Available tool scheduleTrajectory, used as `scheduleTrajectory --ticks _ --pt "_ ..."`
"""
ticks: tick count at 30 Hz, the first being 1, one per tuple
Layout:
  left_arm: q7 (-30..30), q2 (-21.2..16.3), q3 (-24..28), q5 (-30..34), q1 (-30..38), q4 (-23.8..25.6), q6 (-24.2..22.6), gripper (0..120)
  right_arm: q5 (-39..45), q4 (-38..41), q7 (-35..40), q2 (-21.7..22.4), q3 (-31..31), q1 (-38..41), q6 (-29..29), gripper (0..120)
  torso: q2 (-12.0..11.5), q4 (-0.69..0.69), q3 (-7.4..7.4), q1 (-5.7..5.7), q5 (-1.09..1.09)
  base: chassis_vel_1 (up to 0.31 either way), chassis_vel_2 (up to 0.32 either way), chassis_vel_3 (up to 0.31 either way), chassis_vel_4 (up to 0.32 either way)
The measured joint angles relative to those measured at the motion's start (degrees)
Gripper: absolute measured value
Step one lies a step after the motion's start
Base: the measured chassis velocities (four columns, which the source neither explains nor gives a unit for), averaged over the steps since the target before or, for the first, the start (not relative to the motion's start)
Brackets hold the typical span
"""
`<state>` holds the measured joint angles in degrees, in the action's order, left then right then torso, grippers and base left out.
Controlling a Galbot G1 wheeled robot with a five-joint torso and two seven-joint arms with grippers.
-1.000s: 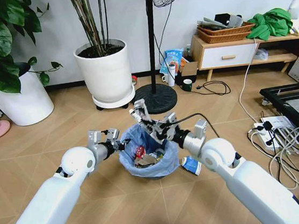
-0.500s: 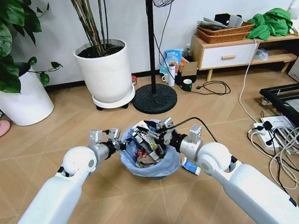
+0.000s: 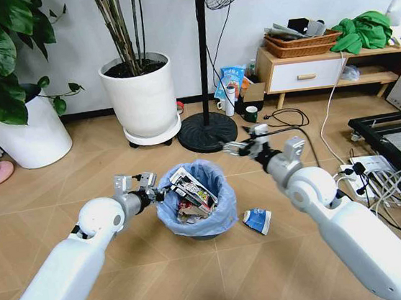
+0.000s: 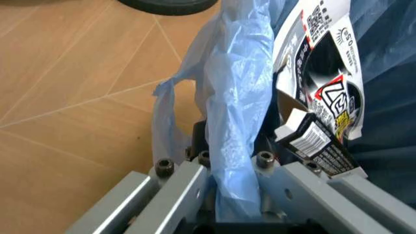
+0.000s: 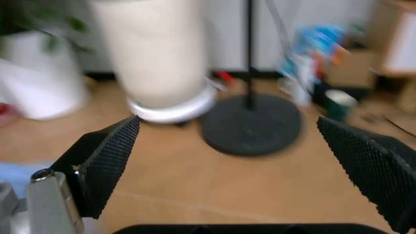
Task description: Pick up the trash bin and place the garbage on the floor into it.
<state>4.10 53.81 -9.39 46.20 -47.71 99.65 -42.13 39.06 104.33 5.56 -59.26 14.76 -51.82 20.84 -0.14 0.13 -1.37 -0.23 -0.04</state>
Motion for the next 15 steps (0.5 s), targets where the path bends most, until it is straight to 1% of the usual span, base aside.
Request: scheduleTrajectory --ticks 3,5,6,7,8,10,12,15 --pt "0.1 -0.2 -0.5 0.0 -0.4 0.2 0.0 0 -0.2 -0.7 0.1 0.1 1.2 -0.9 0.8 100 0.0 0.00 0.00 0.00 0.01 0.000 0.000 0.000 0.000" --pt "0.4 -0.6 -1.7 -0.1 -1.3 0.8 0.0 0 -2.1 -4.6 -1.3 0.7 4.1 -3.6 1.8 100 0.0 0.01 0.00 0.00 -0.01 0.000 0.000 0.000 0.000" --pt "0.4 -0.6 -1.7 -0.1 -1.3 0.8 0.0 0 -2.1 -4.6 -1.3 0.7 4.1 -3.6 1.8 100 0.0 0.01 0.00 0.00 -0.01 0.000 0.000 0.000 0.000" --pt "0.6 -0.7 -2.0 -0.2 -1.6 0.9 0.0 0 -3.1 -6.3 -2.2 0.8 4.6 -4.1 1.8 100 0.0 0.00 0.01 0.00 -0.01 0.000 0.000 0.000 0.000" --pt "0.7 -0.7 -2.7 -0.3 -2.1 1.3 0.0 0 -4.9 -10.5 -4.2 0.8 5.4 -5.2 1.9 100 0.0 0.01 0.00 0.00 0.00 0.000 0.000 0.000 0.000" --pt "0.9 -0.7 -3.3 -0.4 -2.5 1.6 0.0 0 -5.2 -14.5 -4.7 0.2 5.6 -5.7 2.5 100 0.0 0.01 0.01 0.00 -0.02 0.000 0.000 0.000 0.000" --pt "1.0 -0.7 -3.4 -0.4 -2.6 1.7 0.0 0 -5.4 -16.0 -4.8 -0.2 5.6 -5.8 2.6 100 0.0 0.02 0.00 0.00 0.01 0.000 0.000 0.000 0.000" --pt "1.1 -0.9 -3.8 -0.4 -3.2 2.0 0.0 0 -6.5 -21.7 -6.1 -2.0 5.6 -6.4 2.5 100 0.0 0.00 0.00 0.00 -0.02 0.000 0.000 0.000 0.000"
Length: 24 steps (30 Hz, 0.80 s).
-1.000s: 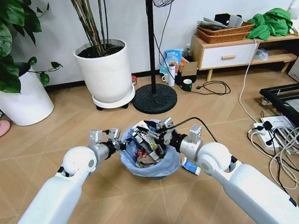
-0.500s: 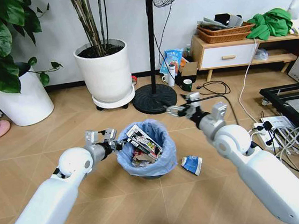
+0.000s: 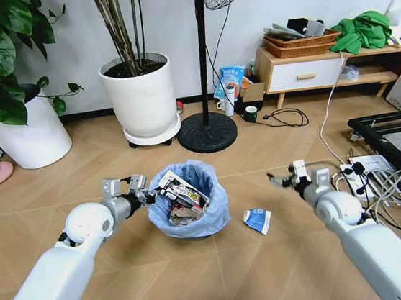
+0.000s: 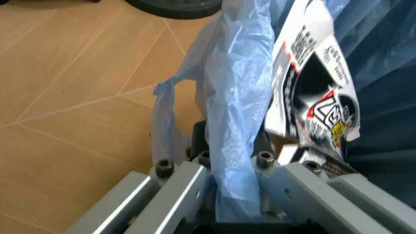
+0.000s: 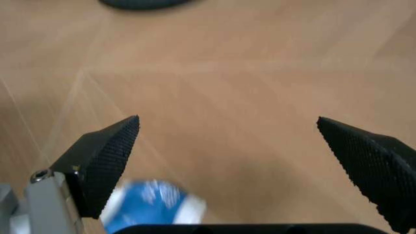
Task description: Pick up the trash bin and place the garbage on the floor into it.
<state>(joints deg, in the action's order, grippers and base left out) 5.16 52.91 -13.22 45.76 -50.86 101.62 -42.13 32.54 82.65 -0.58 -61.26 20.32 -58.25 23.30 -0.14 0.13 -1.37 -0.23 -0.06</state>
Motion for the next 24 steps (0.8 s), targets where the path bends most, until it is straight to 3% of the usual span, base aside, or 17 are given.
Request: scheduleTrajectory --ticks 6,11,16,24 --pt "0.0 -0.5 0.0 0.0 -0.3 0.3 0.0 0 -0.9 -3.5 -0.8 -2.7 -0.8 -1.0 -0.6 100 0.0 0.01 0.00 0.00 -0.03 0.000 0.000 0.000 0.000" --pt "-0.1 -0.4 0.8 0.0 -0.1 0.2 0.0 0 -0.2 -6.2 2.5 -8.2 -2.3 -1.1 -0.6 100 0.0 0.00 0.00 0.00 0.00 0.000 0.000 0.000 0.000" --pt "-0.5 0.0 1.7 -0.1 0.4 0.1 0.0 0 -3.0 -13.7 4.1 -13.5 -3.0 1.8 -0.9 100 0.0 -0.01 0.00 0.00 -0.01 0.000 0.000 0.000 0.000" --pt "-0.6 0.1 2.1 -0.1 0.4 0.0 0.0 0 -4.6 -20.6 3.9 -15.2 -3.3 4.9 -2.1 100 0.0 0.00 0.00 0.00 0.01 0.000 0.000 0.000 0.000"
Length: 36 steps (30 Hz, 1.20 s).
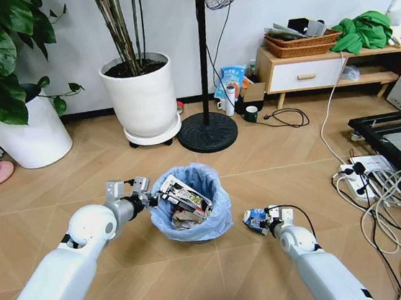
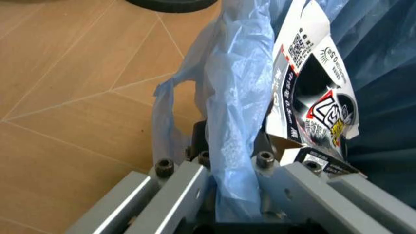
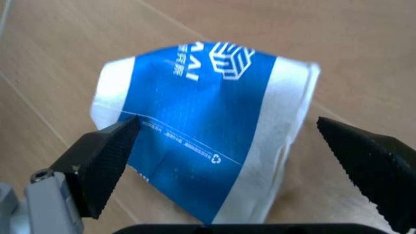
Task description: Pick up the trash bin and place the garbage on the floor into it.
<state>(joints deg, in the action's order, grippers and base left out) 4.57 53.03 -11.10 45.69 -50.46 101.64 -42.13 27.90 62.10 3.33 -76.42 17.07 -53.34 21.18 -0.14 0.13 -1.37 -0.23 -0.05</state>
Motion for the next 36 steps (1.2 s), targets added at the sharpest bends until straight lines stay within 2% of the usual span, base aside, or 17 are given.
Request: scheduleTrajectory --ticks 4,7,10,11,13,14,18,20,23,24,26,27,31,36 --pt "0.0 0.1 0.3 0.0 0.2 -0.4 0.0 0 -1.0 -2.9 -1.1 -0.6 -0.3 1.4 -1.1 100 0.0 0.00 0.00 0.00 -0.01 0.000 0.000 0.000 0.000" --pt "0.0 0.2 0.5 0.0 0.5 -0.6 0.0 0 -1.7 -4.3 -1.8 -0.8 -0.4 2.0 -2.1 94 0.0 -0.01 0.00 0.00 0.01 0.000 0.000 0.000 0.000" --pt "0.0 0.5 0.7 -0.1 0.7 -0.6 0.0 0 -2.5 -5.0 -2.6 -0.9 -0.5 2.5 -3.0 79 0.0 0.00 0.00 0.00 0.00 0.000 0.000 0.000 0.000" --pt "0.0 0.5 0.7 -0.1 0.7 -0.6 0.0 0 -2.5 -5.0 -2.6 -0.9 -0.5 2.5 -3.0 79 0.0 0.00 0.00 0.00 0.00 0.000 0.000 0.000 0.000" --pt "0.0 0.7 0.9 -0.1 0.7 -0.6 0.0 0 -2.6 -5.1 -2.7 -0.9 -0.5 2.5 -3.1 69 0.0 -0.01 0.00 0.00 -0.01 0.000 0.000 0.000 0.000" --pt "0.0 0.7 0.9 -0.1 0.7 -0.6 0.0 0 -2.6 -5.1 -2.7 -0.9 -0.5 2.5 -3.1 69 0.0 -0.01 0.00 0.00 -0.01 0.000 0.000 0.000 0.000" --pt "0.0 0.8 1.1 -0.2 0.9 -0.6 0.0 0 -2.8 -5.6 -3.0 -0.9 -0.4 2.5 -3.4 50 0.0 0.01 0.00 0.00 -0.02 0.000 0.000 0.000 0.000" --pt "0.0 0.8 1.1 -0.2 0.9 -0.6 0.0 0 -2.8 -5.7 -3.0 -0.9 -0.4 2.5 -3.4 49 0.0 0.01 0.00 0.00 -0.02 0.000 0.000 0.000 0.000" --pt "0.0 0.8 1.2 -0.2 1.0 -0.6 0.0 0 -3.3 -6.4 -3.4 -1.1 -0.3 2.6 -4.1 31 0.0 0.00 0.01 0.00 0.00 0.000 0.000 0.000 0.000" --pt "0.0 0.8 1.2 -0.2 1.0 -0.6 0.0 0 -3.3 -6.4 -3.4 -1.1 -0.3 2.6 -4.1 31 0.0 0.00 0.01 0.00 0.00 0.000 0.000 0.000 0.000" --pt "-0.1 0.8 1.2 -0.2 1.0 -0.6 0.0 0 -3.4 -6.3 -3.5 -1.1 -0.3 2.5 -4.3 21 0.0 0.00 0.01 0.00 0.00 0.000 0.000 0.000 0.000" --pt "-0.1 0.8 1.2 -0.2 1.0 -0.6 0.0 0 -3.4 -6.3 -3.5 -1.1 -0.3 2.5 -4.3 21 0.0 0.00 0.01 0.00 0.00 0.000 0.000 0.000 0.000" --pt "-0.1 0.9 1.3 -0.2 1.1 -0.6 0.0 0 -3.4 -6.0 -3.5 -0.9 -0.3 2.2 -4.4 3 0.0 0.00 0.00 0.00 0.00 0.000 0.000 0.000 0.000" --pt "-0.1 0.7 1.3 -0.2 1.2 -0.5 0.0 0 -3.2 -5.4 -3.4 -0.7 -0.2 1.9 -4.4 0 0.0 -0.01 -0.01 0.00 0.02 0.000 0.000 0.000 0.000"
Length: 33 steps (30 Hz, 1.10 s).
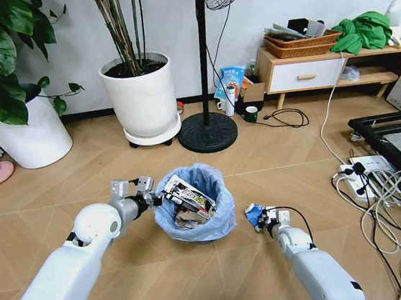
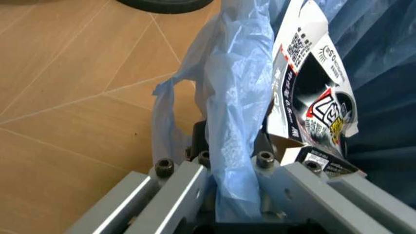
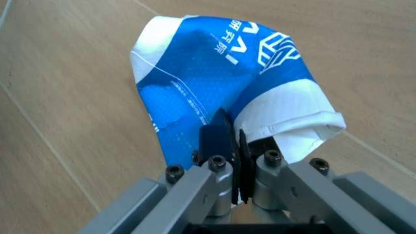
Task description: Pick up the trash bin and place the garbage on the floor into it.
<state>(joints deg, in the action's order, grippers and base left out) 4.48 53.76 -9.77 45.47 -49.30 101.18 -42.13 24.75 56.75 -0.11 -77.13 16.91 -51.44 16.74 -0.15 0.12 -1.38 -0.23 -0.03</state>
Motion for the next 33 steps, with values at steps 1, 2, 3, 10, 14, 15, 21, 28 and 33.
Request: scheduleTrajectory --ticks 1,2,3,10,14,15,21,28,33 --pt "0.0 0.0 0.0 0.0 0.0 0.0 0.0 0 0.0 0.0 0.0 0.0 0.0 0.0 0.0 0 0.0 0.00 0.00 0.00 0.00 0.000 0.000 0.000 0.000" --pt "0.0 -0.1 0.0 0.0 0.0 0.1 0.0 0 0.1 0.2 0.0 0.1 0.0 -0.1 0.0 0 0.0 0.00 0.00 0.00 0.00 0.000 0.000 0.000 0.000" --pt "0.0 -0.1 0.0 0.0 0.0 0.1 0.0 0 0.2 0.4 0.0 0.2 0.1 -0.2 0.0 0 0.0 0.00 0.00 0.00 0.00 0.000 0.000 0.000 0.000" --pt "0.0 -0.2 -0.3 0.0 -0.4 0.5 0.0 0 0.4 2.9 0.3 0.6 1.1 -0.9 -0.1 0 0.0 0.01 -0.01 0.00 0.00 0.000 0.000 0.000 0.000" --pt "0.0 -0.3 -0.5 0.0 -0.8 0.7 0.0 0 1.3 6.5 0.6 1.5 1.9 -1.3 -0.1 0 0.0 0.01 -0.01 0.00 -0.02 0.000 0.000 0.000 0.000" --pt "0.0 -0.4 -0.5 0.0 -0.9 0.9 0.0 0 1.8 8.2 0.7 2.0 2.2 -1.5 0.0 0 0.0 0.01 0.00 0.00 -0.01 0.000 0.000 0.000 0.000" --pt "0.0 -0.4 -0.9 0.0 -1.3 1.1 0.0 0 2.7 14.2 0.7 4.2 3.7 -1.6 -0.3 0 0.0 0.01 0.00 0.00 0.00 0.000 0.000 0.000 0.000" --pt "0.1 -0.7 -1.6 0.0 -1.7 1.2 0.0 0 4.0 21.8 -0.5 6.9 4.9 -1.3 -0.9 0 0.0 0.00 0.01 0.00 -0.01 0.000 0.000 0.000 0.000" --pt "0.2 -0.8 -1.8 -0.1 -1.8 1.2 0.0 0 7.2 29.4 -2.5 10.2 5.1 -0.7 0.6 0 0.0 0.01 0.00 0.00 -0.01 0.000 0.000 0.000 0.000"
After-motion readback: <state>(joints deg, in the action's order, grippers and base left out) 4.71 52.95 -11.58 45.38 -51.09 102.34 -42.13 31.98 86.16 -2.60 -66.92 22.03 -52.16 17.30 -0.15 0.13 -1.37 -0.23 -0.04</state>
